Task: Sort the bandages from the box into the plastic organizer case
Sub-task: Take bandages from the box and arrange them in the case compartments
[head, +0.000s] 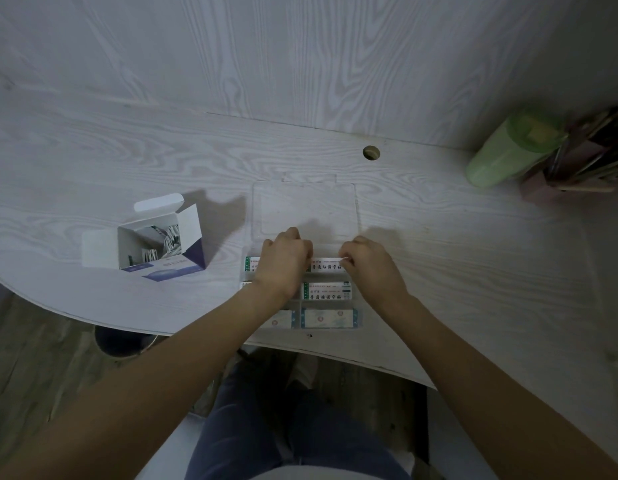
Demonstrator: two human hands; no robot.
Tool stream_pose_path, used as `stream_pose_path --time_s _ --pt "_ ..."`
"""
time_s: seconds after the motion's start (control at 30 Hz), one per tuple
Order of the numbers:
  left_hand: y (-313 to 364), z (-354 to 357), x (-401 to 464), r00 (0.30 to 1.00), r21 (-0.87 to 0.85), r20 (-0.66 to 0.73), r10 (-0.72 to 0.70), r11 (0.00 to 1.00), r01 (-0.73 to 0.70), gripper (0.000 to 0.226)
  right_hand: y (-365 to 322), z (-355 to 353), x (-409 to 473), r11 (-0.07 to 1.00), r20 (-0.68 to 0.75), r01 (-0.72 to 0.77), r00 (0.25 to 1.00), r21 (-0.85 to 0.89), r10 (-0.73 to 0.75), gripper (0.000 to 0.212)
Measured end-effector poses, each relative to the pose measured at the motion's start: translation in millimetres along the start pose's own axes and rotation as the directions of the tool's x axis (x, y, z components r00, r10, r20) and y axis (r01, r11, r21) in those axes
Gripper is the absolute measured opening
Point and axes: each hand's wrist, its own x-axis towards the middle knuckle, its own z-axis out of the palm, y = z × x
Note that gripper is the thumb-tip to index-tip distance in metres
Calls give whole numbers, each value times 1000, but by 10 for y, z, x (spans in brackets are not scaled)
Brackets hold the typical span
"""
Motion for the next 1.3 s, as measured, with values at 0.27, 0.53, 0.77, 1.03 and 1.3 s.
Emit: stream_pose_path --time_s 0.27,0.53,0.77,1.03,1.3 --pt "-7 -10 -25 1000 58 -19 1 998 0 24 -50 12 -41 991 2 19 1000 -129 -18 14" --pt "-135 -201 -156 995 -81 -81 58 995 -65 26 -275 -204 6 995 -3 53 999 -81 -54 23" --pt "-579 -598 -477 886 -89 -450 113 981 -171 28 -925 -289 267 959 -156 266 956 100 -249 21" --pt "-1432 -825 -800 916 -71 -366 -163 987 147 67 -1664 -119 475 812 97 575 818 -99 -568 37" --pt "-1991 -847 -886 968 10 -113 -226 974 228 91 -1929 96 642 832 202 535 839 -146 -505 29"
